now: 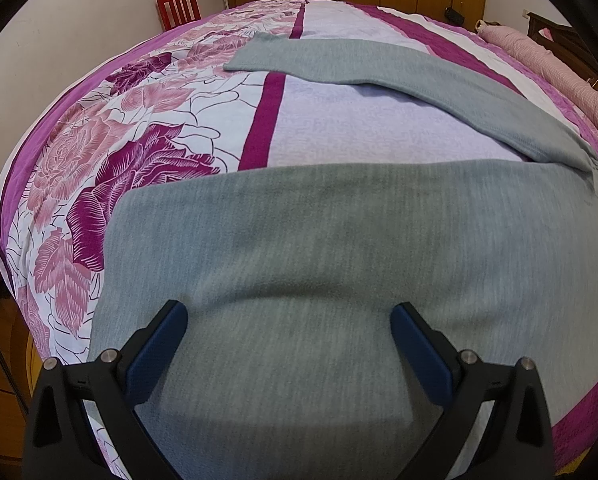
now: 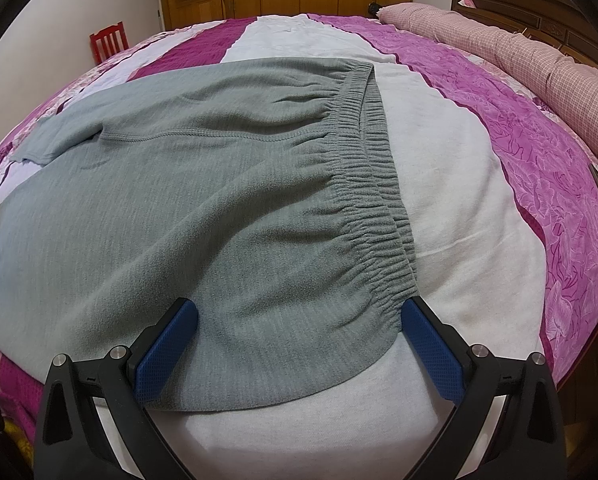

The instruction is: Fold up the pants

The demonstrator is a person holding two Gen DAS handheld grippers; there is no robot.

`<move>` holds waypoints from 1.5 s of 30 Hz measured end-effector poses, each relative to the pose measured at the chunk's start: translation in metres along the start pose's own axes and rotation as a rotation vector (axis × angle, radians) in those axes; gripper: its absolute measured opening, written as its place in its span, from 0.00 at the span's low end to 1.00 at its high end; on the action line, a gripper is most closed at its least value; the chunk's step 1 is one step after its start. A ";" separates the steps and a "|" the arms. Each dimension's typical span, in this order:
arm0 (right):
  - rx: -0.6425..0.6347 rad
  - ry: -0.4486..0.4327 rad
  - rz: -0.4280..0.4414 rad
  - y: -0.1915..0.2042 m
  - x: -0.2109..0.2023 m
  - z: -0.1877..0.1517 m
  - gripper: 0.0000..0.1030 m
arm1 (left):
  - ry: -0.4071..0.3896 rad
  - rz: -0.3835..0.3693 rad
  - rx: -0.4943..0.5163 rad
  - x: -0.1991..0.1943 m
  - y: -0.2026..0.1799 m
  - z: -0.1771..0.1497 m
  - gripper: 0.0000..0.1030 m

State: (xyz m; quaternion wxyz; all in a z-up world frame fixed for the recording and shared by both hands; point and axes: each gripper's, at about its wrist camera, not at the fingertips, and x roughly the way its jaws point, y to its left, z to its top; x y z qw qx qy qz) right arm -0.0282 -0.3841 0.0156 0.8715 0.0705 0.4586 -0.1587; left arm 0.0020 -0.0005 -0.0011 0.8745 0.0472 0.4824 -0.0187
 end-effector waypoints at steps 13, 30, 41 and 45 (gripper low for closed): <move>-0.021 0.012 -0.020 0.002 0.001 -0.001 1.00 | 0.007 -0.022 -0.006 -0.002 0.002 -0.002 1.00; 0.012 0.056 0.071 -0.008 -0.014 0.005 1.00 | 0.019 -0.015 0.043 -0.008 -0.002 -0.005 1.00; -0.007 0.034 0.047 -0.008 -0.024 0.035 1.00 | 0.095 -0.080 0.019 -0.014 0.006 0.010 1.00; 0.004 0.040 0.050 -0.012 -0.023 0.044 1.00 | 0.131 -0.125 -0.030 -0.017 0.013 0.021 1.00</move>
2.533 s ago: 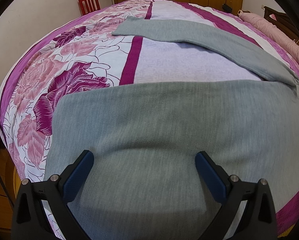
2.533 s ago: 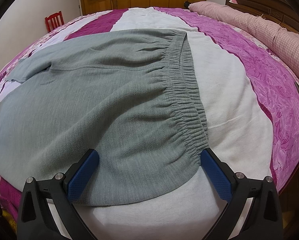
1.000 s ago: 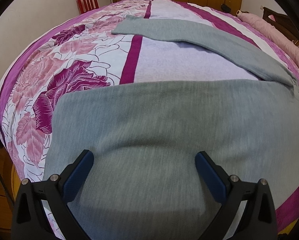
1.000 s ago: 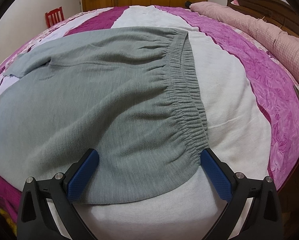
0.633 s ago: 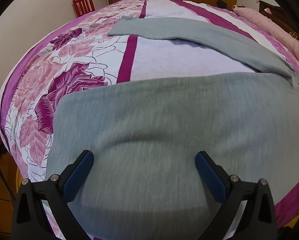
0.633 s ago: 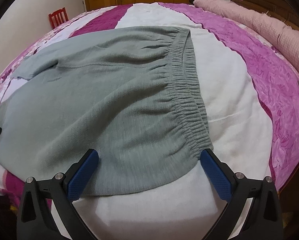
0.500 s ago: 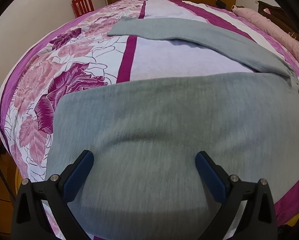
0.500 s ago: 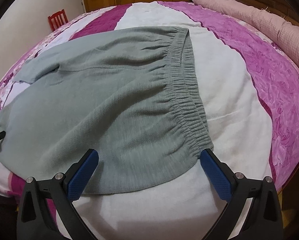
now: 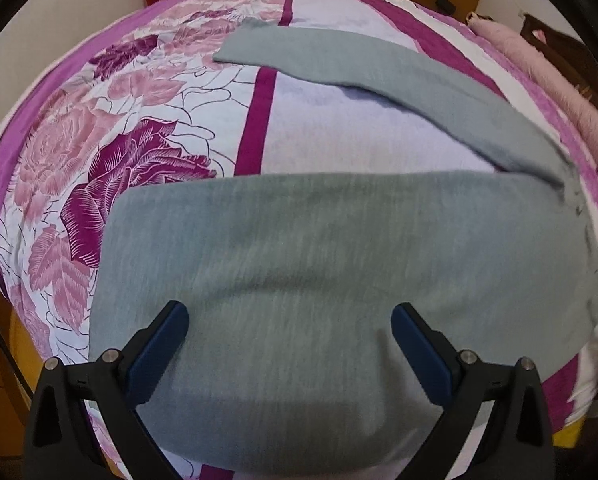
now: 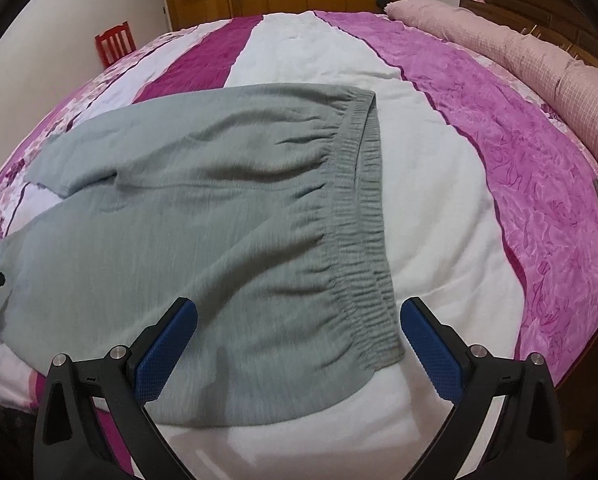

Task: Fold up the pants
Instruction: 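Move both grippers along the sweatpants toward the leg cuffs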

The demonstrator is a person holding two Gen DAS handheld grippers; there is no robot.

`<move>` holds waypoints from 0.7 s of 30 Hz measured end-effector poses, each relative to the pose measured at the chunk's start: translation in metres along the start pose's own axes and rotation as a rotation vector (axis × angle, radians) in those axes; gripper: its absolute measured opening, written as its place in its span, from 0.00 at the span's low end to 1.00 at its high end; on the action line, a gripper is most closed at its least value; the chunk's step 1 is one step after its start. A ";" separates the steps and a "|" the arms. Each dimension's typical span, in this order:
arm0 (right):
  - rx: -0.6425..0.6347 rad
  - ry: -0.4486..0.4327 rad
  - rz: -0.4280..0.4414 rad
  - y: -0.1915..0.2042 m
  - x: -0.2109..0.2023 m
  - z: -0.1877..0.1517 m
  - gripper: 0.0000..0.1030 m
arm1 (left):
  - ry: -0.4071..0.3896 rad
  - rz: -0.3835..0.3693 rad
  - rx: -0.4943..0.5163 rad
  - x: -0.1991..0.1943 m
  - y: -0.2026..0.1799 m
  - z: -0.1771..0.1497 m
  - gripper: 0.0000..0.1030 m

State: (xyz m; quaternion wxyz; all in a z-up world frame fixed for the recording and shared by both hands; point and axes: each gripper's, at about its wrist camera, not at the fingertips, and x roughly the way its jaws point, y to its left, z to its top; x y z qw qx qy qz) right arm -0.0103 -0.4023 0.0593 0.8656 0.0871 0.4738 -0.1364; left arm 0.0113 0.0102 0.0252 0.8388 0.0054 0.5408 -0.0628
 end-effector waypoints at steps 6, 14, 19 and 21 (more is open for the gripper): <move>0.016 -0.013 0.017 -0.007 -0.002 0.021 1.00 | -0.042 -0.022 -0.019 -0.023 0.001 0.025 1.00; 0.000 -0.017 0.009 -0.009 0.006 0.056 1.00 | -0.075 0.027 0.011 -0.029 0.002 0.069 1.00; -0.034 0.002 0.010 -0.006 0.015 0.073 1.00 | -0.092 0.056 0.037 -0.022 0.005 0.102 1.00; -0.050 0.008 0.013 -0.003 0.020 0.082 1.00 | -0.099 0.062 0.041 -0.019 0.006 0.114 1.00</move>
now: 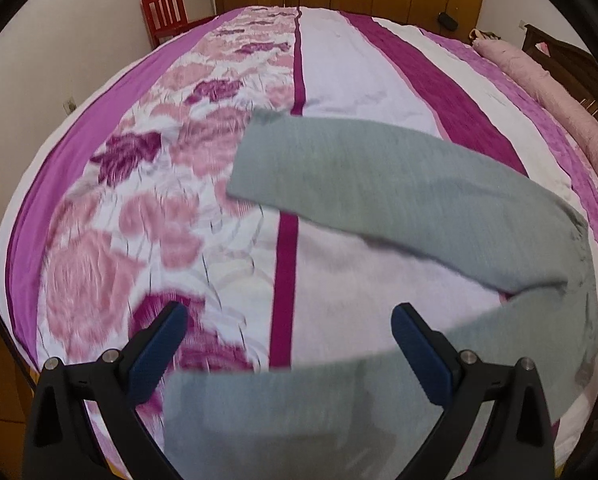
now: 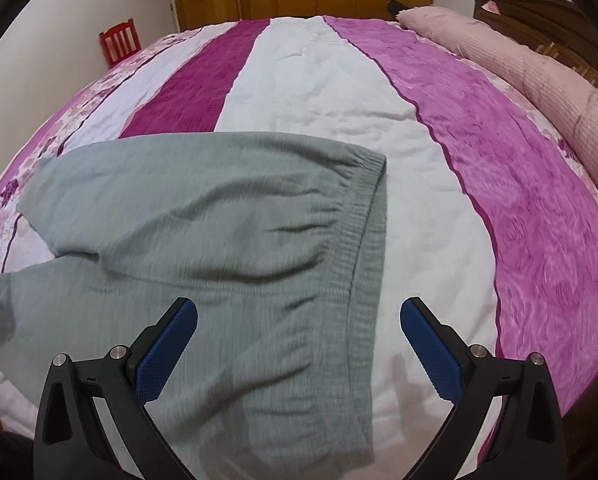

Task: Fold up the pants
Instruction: 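Move both grippers along the sweatpants toward the leg cuffs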

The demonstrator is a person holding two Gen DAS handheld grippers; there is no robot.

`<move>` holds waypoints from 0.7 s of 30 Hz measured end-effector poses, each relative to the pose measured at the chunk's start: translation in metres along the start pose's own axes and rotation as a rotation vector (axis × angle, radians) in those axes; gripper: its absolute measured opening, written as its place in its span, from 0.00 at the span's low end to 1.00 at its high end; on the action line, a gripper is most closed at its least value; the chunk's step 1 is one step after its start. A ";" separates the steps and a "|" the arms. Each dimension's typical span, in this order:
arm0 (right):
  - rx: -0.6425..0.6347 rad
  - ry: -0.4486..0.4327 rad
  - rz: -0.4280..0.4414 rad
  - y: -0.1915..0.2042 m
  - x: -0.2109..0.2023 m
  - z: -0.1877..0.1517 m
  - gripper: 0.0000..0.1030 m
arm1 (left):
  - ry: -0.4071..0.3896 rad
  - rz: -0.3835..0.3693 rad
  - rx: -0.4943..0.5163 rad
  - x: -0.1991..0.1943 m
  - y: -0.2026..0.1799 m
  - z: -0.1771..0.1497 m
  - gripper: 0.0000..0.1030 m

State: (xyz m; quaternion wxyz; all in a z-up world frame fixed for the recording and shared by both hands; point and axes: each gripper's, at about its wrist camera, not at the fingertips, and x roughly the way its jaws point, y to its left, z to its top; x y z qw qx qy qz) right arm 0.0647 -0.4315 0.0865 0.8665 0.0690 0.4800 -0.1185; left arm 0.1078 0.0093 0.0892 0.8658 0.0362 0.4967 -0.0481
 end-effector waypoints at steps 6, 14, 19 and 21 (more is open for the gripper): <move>-0.028 0.014 0.001 0.002 0.016 0.022 1.00 | -0.004 0.018 0.014 0.021 0.002 0.035 1.00; -0.033 0.038 0.010 -0.005 0.051 0.058 1.00 | -0.035 0.022 0.058 0.053 -0.006 0.083 1.00; -0.022 0.054 0.015 -0.013 0.072 0.081 1.00 | -0.045 0.017 0.105 0.074 -0.015 0.108 1.00; -0.016 0.057 0.015 -0.015 0.080 0.090 1.00 | -0.041 0.017 0.111 0.081 -0.016 0.115 1.00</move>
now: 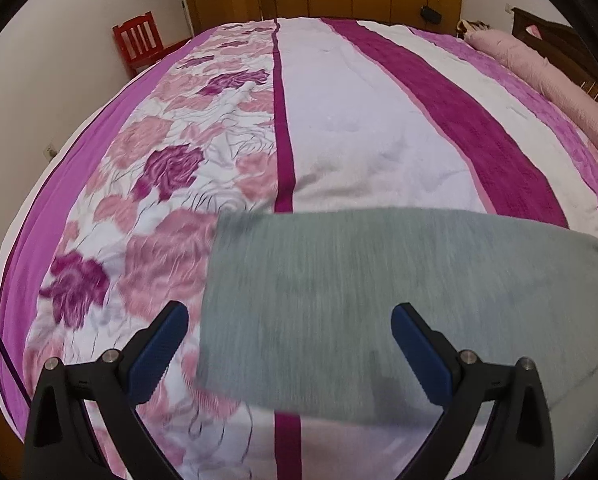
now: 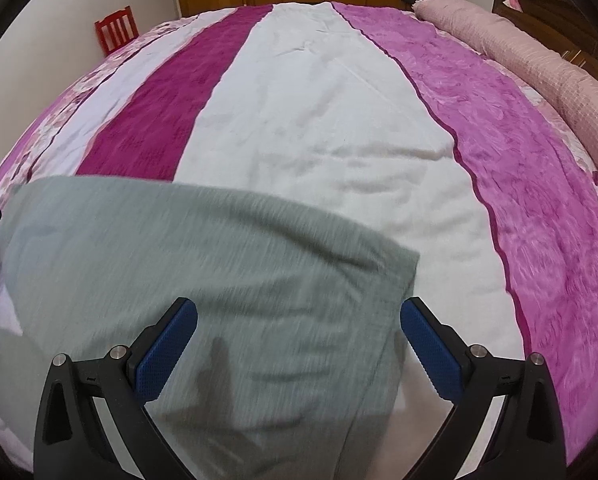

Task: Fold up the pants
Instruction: 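Move both grippers along the sweatpants toward the leg cuffs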

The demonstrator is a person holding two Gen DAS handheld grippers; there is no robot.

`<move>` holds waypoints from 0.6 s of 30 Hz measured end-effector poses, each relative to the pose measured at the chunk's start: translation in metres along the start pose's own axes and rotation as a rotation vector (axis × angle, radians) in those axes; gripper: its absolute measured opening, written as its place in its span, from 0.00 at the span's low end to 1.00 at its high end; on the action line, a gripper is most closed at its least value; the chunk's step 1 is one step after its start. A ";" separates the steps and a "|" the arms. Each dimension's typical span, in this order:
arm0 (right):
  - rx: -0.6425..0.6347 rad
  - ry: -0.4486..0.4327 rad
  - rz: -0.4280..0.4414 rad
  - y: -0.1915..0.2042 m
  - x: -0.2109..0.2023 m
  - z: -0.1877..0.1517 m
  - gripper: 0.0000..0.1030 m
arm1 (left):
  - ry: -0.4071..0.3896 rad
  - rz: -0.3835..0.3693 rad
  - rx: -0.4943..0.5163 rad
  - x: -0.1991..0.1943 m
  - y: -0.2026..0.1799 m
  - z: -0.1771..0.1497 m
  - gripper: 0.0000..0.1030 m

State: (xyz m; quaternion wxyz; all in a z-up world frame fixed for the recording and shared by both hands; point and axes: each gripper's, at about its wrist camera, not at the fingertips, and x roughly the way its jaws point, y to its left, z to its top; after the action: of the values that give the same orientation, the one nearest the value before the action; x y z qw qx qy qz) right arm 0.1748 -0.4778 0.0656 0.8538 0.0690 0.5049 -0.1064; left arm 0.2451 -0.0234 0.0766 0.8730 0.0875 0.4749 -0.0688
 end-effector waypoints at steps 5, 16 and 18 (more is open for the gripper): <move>0.006 0.005 -0.002 -0.003 0.017 0.016 1.00 | 0.022 -0.027 -0.036 0.025 0.008 0.018 1.00; 0.039 0.008 0.009 -0.011 0.051 0.041 1.00 | 0.046 -0.011 -0.104 0.073 0.038 0.035 1.00; 0.047 0.021 0.010 -0.010 0.062 0.043 1.00 | 0.048 -0.002 -0.089 0.081 0.040 0.037 1.00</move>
State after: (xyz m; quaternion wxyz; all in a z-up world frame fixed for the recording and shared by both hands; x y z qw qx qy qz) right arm 0.2377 -0.5045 0.0319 0.8470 0.0926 0.5110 -0.1133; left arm 0.3268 0.0044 0.0320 0.8642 0.0497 0.4985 -0.0461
